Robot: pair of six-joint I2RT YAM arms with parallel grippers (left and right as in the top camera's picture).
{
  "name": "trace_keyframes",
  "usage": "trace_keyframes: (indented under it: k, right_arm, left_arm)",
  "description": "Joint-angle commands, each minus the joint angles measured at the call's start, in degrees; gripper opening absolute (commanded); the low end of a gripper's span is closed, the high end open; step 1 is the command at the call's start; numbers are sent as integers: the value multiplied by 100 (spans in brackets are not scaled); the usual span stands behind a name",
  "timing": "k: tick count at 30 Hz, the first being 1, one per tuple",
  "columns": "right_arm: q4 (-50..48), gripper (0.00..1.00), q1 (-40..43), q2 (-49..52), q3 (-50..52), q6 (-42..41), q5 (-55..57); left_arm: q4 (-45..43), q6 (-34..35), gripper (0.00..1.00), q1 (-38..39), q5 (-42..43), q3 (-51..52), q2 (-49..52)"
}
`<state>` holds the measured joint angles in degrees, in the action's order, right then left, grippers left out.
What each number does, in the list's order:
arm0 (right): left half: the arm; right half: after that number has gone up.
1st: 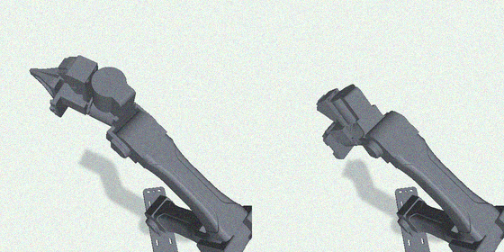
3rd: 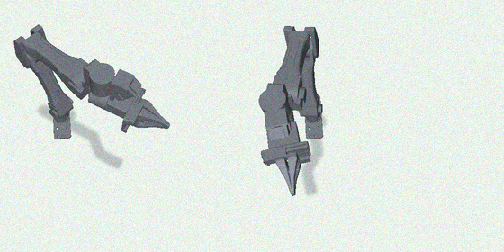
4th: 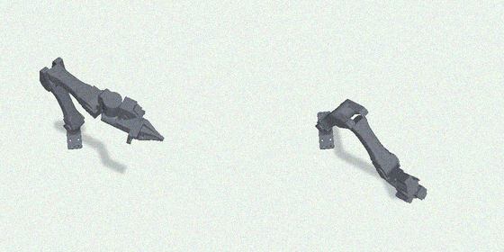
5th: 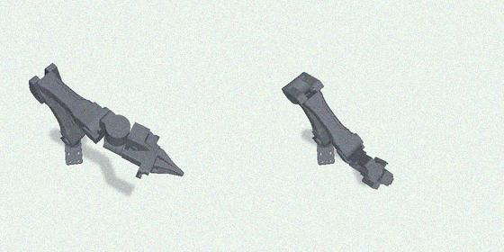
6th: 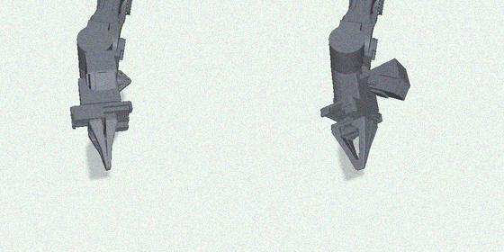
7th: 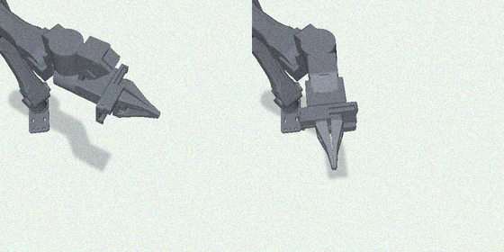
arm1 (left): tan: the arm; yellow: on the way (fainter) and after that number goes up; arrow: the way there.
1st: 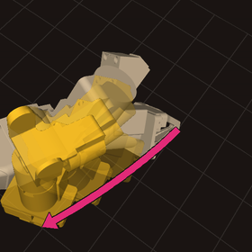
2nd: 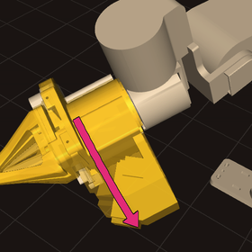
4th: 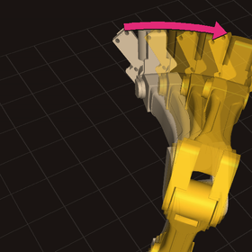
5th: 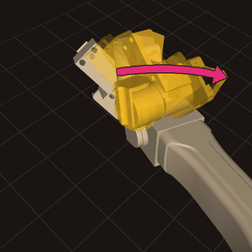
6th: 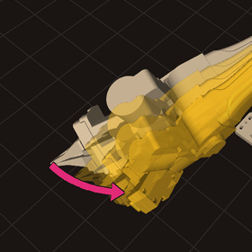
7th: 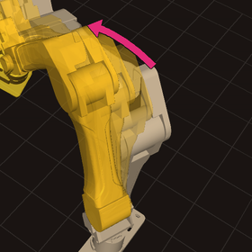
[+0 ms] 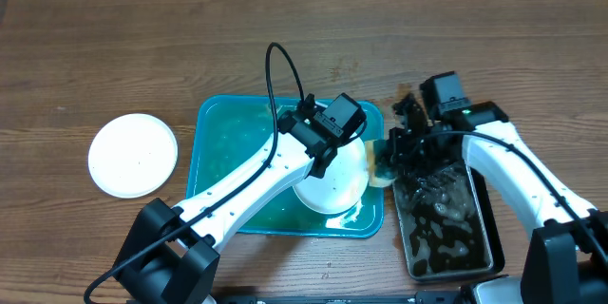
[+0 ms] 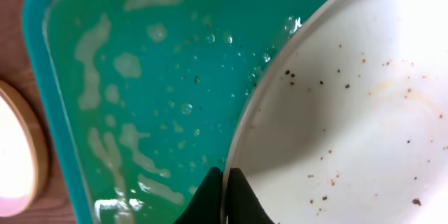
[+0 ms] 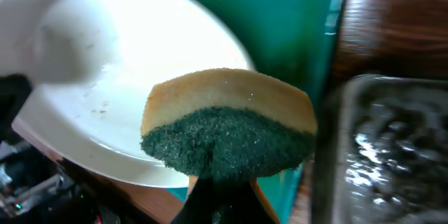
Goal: Clean dirty plates on tray and stack at the side
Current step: 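Scrub the upright white plate with the sponge while the left gripper holds it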
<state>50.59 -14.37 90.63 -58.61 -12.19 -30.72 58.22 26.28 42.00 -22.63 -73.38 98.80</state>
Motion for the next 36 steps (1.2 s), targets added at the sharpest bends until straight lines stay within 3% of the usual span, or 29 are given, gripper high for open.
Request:
trace_keyframes:
  k: [1, 11, 19, 36]
  right_arm:
    - [-127, 4, -334, 9, -146, -256, 44]
    - [-612, 4, -1075, 15, -144, -1003, 977]
    - [-752, 4, -1104, 247, -138, -1250, 1073]
    - [-942, 4, -1268, 1355, -136, -1440, 1298]
  left_arm:
    - [-125, 538, 4, -122, 308, 260, 85]
    - [-588, 955, 4, -422, 798, 938, 85]
    - [-1128, 960, 4, -422, 1287, 1314, 85]
    - [-1167, 957, 4, -422, 1283, 1370, 85]
